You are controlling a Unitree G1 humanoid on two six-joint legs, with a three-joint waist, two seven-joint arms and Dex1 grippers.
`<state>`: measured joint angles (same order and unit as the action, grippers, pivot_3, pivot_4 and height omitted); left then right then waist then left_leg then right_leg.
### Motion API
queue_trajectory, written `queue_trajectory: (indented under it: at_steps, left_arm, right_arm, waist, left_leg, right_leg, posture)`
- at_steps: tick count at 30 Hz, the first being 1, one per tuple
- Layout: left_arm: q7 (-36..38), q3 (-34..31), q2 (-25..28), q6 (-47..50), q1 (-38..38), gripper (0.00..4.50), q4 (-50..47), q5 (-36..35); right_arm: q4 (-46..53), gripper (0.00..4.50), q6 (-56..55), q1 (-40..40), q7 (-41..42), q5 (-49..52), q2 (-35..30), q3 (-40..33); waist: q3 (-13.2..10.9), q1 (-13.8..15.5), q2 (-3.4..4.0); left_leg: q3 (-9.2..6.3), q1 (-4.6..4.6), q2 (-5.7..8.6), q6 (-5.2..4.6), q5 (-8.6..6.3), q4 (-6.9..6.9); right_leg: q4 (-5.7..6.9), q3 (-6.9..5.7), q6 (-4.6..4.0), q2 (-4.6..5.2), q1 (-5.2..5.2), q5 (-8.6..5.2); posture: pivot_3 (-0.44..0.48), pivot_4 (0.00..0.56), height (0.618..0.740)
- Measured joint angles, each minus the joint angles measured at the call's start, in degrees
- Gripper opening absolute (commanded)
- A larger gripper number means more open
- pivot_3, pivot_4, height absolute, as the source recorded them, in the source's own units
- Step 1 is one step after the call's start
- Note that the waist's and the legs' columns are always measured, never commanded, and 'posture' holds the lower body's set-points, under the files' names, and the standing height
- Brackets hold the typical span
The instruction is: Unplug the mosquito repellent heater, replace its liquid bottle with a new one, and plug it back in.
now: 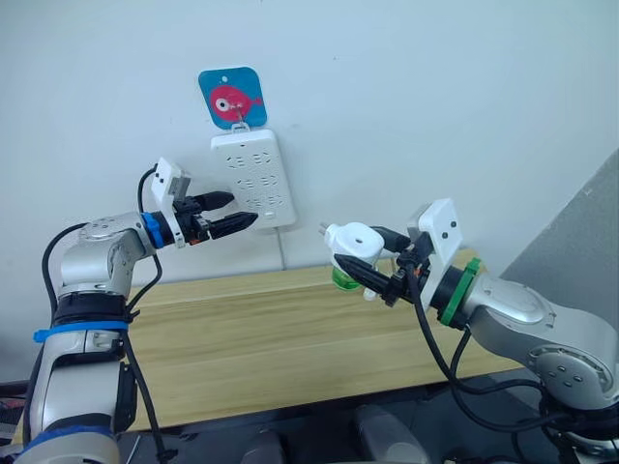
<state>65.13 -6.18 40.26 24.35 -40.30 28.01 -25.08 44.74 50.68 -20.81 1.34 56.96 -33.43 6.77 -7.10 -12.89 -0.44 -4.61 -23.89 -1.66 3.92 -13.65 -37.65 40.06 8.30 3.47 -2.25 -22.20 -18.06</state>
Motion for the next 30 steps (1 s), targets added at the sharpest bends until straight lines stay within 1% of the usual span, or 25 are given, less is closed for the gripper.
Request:
queue_trajectory:
  at_steps: [5,10,16,19,23,27,28,30]
  left_arm:
    - [0.27,0.23,-0.26,-1.92,-1.84,4.5,2.81,1.49]
    - [-0.77,0.1,-1.26,-6.51,-2.64,4.5,5.87,2.7]
    - [0.02,0.08,-1.27,-5.77,-2.64,4.5,5.9,2.68]
    - [1.74,0.13,-1.27,-3.66,-2.64,3.9,5.57,2.5]
    - [3.07,0.12,-1.3,-0.98,-2.64,2.65,4.52,2.16]
    - [3.06,0.03,-2.12,0.7,-2.92,1.42,3.05,1.28]
    - [3.26,0.16,-2.6,1.19,-2.91,1.29,2.55,1.19]
    - [2.85,0.13,-3.12,1.66,-2.91,1.29,2.03,1.11]
  right_arm:
    - [0.04,3.05,0.25,0.09,0.75,-0.2,0.33,0.01]
    - [0.2,3.05,0.54,0.25,1.06,-0.71,0.82,0.02]
    - [0.42,3.05,0.97,0.64,1.3,-1.7,1.41,0.04]
    - [0.42,3.05,1.11,0.61,1.75,-1.8,2.18,0.08]
    - [0.02,3.05,1.46,-0.15,2.11,-2.41,3.27,0.37]
    - [-1.97,3.05,2.54,-3.62,2.06,-4.32,6.33,2.69]
    - [-2.91,3.05,2.86,-4.57,2.03,-5.09,7.21,3.59]
    - [-5.16,3.05,3.73,-6.62,1.62,-7.07,9.06,5.11]
  waist:
    - [0.0,-0.08,0.0]
    - [-0.02,0.01,-0.02]
    - [-0.02,-0.02,-0.02]
    - [-0.03,-0.11,-0.03]
    - [-0.04,-0.2,-0.03]
    - [-0.04,-0.27,-0.03]
    - [-0.04,-0.26,-0.04]
    - [-0.05,-0.27,-0.05]
  left_leg:
    - [0.0,0.01,0.0,0.0,0.0,0.0]
    - [-0.03,0.01,-0.01,0.0,0.0,-0.09]
    - [-0.03,0.01,0.0,0.0,0.0,-0.09]
    - [-0.03,-0.01,0.0,0.0,0.0,-0.06]
    - [-0.03,-0.01,-0.01,-0.01,0.0,-0.05]
    - [-0.05,-0.01,-0.01,0.0,0.0,-0.05]
    - [-0.06,-0.02,0.0,0.0,0.0,-0.06]
    - [-0.07,-0.02,0.0,0.0,0.0,-0.07]
  right_leg:
    - [0.0,0.0,0.0,0.0,0.0,0.0]
    - [0.04,-0.02,0.02,-0.01,0.03,-0.01]
    - [0.05,-0.01,0.03,-0.02,0.03,-0.02]
    - [0.03,-0.02,0.03,-0.02,0.02,-0.01]
    - [0.03,-0.02,0.03,-0.02,0.01,-0.01]
    - [0.03,-0.03,0.03,-0.02,0.01,-0.01]
    - [0.03,-0.04,0.02,-0.01,0.01,-0.01]
    - [0.04,-0.04,0.01,-0.01,0.01,0.0]
  posture:
    - [-0.262,0.1,0.74]
    - [-0.262,0.103,0.74]
    - [-0.26,0.104,0.74]
    - [-0.263,0.103,0.74]
    - [-0.263,0.103,0.74]
    - [-0.258,0.099,0.74]
    - [-0.258,0.099,0.74]
    - [-0.255,0.099,0.74]
